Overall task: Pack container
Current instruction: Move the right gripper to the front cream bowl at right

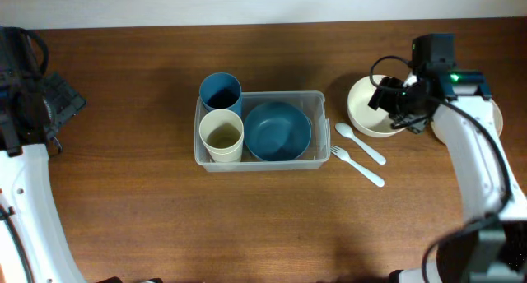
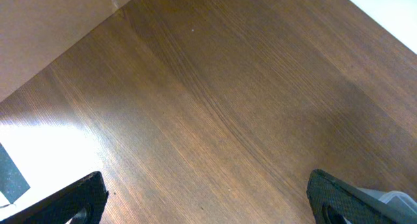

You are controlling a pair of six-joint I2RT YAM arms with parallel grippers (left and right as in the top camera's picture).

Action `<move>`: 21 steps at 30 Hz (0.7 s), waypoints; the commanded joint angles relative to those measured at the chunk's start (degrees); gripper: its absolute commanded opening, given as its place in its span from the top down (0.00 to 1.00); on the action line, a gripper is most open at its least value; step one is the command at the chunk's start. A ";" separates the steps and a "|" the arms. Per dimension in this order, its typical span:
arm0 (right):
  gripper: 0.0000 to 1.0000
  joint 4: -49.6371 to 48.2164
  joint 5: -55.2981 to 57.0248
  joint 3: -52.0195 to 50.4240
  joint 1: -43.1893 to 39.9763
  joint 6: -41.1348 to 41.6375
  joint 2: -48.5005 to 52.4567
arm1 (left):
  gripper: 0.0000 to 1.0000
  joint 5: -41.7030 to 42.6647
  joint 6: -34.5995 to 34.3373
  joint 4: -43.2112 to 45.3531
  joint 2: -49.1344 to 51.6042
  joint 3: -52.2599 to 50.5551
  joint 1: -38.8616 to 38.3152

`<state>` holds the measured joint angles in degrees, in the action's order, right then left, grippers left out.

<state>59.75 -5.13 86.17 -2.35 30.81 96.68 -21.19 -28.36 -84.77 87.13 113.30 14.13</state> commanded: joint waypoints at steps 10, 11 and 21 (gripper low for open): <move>0.26 -1.66 1.14 -0.79 -4.66 6.80 12.37 | 0.00 0.07 -0.74 -0.09 0.20 -0.13 0.24; 0.26 -1.62 1.11 -0.79 -4.96 6.80 12.44 | 0.00 0.04 -0.74 -0.07 0.20 -0.13 0.24; 0.28 -8.63 0.39 -8.02 -7.50 7.23 12.55 | 0.00 0.04 -0.74 -0.09 0.20 -0.13 0.24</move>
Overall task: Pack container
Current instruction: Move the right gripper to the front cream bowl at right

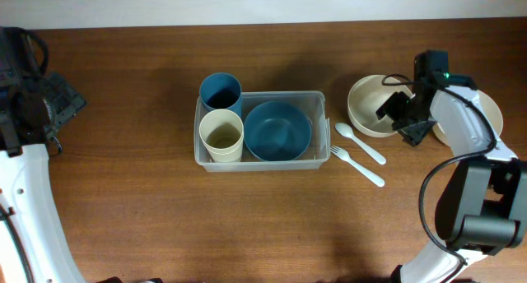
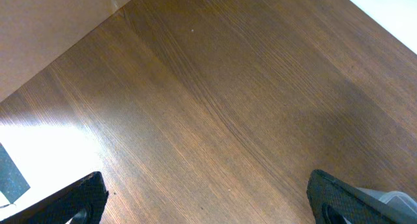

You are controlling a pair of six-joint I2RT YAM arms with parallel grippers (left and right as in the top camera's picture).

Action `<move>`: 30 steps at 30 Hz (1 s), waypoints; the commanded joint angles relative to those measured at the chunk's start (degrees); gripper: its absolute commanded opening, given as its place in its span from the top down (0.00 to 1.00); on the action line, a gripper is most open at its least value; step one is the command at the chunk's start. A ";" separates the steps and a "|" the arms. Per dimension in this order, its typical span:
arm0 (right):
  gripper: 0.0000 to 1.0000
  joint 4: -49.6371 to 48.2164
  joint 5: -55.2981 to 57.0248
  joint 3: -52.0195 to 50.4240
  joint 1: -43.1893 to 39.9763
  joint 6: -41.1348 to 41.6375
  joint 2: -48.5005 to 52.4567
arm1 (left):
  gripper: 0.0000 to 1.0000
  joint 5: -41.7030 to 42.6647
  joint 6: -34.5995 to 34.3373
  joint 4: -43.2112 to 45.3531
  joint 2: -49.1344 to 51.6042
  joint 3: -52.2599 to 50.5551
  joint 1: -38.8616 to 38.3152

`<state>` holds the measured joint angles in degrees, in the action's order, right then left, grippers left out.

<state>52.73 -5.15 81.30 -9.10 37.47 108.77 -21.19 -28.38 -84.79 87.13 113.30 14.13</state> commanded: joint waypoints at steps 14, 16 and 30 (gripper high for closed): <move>0.68 -9.92 0.26 -9.64 -0.72 0.28 0.46 | 0.00 0.04 -0.72 -0.04 0.20 -0.13 0.24; 0.76 -10.10 0.26 -9.64 -0.72 0.26 0.46 | 0.00 0.04 -0.72 -0.04 0.20 -0.13 0.24; 0.96 -10.56 0.79 -9.62 -0.74 -1.18 0.46 | 0.00 0.04 -0.72 -0.07 0.20 -0.13 0.24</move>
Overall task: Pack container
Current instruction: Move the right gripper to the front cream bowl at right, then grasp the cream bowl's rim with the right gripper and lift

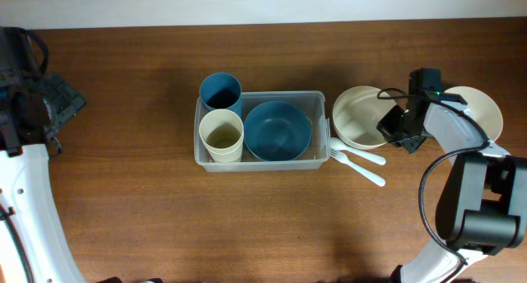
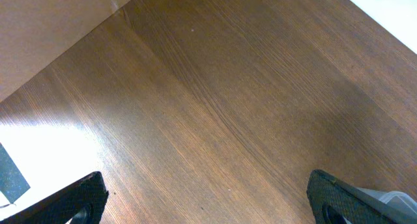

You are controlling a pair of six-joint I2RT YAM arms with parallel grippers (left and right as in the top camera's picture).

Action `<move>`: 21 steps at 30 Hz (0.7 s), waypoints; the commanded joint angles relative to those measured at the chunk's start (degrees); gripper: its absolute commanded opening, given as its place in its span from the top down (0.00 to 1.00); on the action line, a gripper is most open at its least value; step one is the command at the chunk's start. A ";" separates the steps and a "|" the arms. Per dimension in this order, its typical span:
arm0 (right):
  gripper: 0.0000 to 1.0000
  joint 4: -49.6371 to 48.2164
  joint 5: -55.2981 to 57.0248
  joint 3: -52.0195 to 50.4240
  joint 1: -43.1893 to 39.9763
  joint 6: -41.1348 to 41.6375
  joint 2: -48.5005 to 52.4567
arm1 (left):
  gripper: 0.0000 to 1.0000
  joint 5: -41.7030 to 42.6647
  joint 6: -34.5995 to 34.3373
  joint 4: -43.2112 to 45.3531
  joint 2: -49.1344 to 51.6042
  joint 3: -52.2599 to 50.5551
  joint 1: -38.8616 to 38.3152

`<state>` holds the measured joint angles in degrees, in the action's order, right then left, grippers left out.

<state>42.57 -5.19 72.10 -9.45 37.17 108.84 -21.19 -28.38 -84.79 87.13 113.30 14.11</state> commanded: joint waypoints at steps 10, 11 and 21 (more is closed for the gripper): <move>0.96 2.43 -1.95 4.28 -4.04 -6.49 -0.72 | 0.00 0.04 -0.72 -0.07 0.20 -0.13 0.26; 0.96 2.89 -2.49 4.83 -4.59 -7.02 -0.96 | 0.00 0.04 -0.72 -0.07 0.20 -0.13 0.26; 0.96 6.58 -21.09 11.65 -10.93 -17.57 -3.89 | 0.00 0.04 -0.72 -0.07 0.20 -0.13 0.26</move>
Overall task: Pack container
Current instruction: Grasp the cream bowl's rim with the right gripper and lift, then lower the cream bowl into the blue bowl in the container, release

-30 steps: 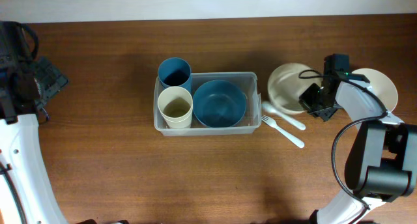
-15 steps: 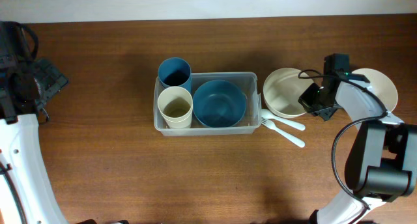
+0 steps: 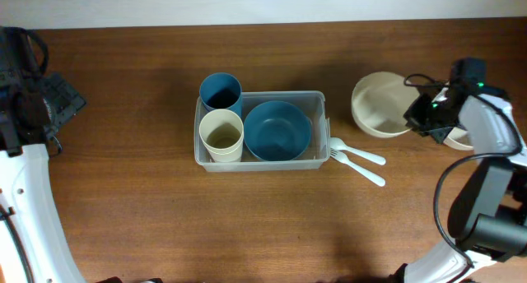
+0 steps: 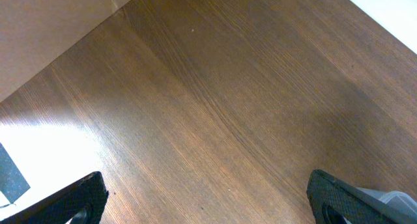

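Note:
A clear plastic container (image 3: 321,127) sits mid-table and holds a blue bowl (image 3: 277,131) and a cream cup (image 3: 221,135). A blue cup (image 3: 220,91) stands at its back left corner. To the right is a cream bowl (image 3: 379,114), and my right gripper (image 3: 426,116) is shut on its right rim. A white spoon (image 3: 356,153) and a white fork (image 3: 359,169) lie between the container and the bowl. My left gripper (image 3: 62,102) is far left and open; in the wrist view the left gripper (image 4: 205,204) has only bare wood between its fingers.
A cream plate (image 3: 461,140) peeks out from under my right arm near the right edge. The pale wall edge runs along the back of the wooden table (image 3: 148,217).
My right gripper and the cream bowl have moved right and slightly back, away from the container. The plate is now mostly hidden under the arm. The left arm has not moved.
At first my right gripper was at the right rim of the cream bowl, right of the cutlery. Then the bowl sat close to the container, over the spoon's head, and the spoon had shifted. Now the bowl is back to the right.

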You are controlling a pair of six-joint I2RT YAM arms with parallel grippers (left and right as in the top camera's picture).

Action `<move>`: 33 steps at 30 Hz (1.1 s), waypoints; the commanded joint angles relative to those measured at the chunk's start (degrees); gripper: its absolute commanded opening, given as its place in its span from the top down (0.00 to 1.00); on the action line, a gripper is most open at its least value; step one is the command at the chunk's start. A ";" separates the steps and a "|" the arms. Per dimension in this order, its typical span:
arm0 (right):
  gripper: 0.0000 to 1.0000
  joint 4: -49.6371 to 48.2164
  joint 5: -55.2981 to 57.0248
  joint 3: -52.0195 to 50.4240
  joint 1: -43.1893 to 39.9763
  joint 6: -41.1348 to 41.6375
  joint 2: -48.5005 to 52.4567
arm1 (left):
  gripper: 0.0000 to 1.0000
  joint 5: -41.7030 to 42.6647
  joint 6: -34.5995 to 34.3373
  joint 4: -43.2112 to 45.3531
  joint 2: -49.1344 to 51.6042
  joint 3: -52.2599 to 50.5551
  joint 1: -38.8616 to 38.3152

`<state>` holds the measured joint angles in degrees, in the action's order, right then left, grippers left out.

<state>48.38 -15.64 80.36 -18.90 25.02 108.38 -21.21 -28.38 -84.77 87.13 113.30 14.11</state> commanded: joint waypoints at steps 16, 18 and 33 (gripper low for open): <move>0.96 5.97 -37.75 5.60 1.86 -20.20 -7.72 | 0.00 0.07 -0.72 -0.09 0.20 -0.13 0.26; 0.96 6.67 -37.68 5.60 3.93 -20.81 -8.07 | 0.00 0.07 -0.72 -0.09 0.20 -0.13 0.26; 0.96 4.28 -9.62 5.57 26.45 -13.81 -7.93 | 0.00 0.07 -0.72 -0.07 0.20 -0.13 0.26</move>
<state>53.30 -34.35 84.60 4.80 8.36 101.84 -21.21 -28.38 -84.79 87.13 113.30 14.11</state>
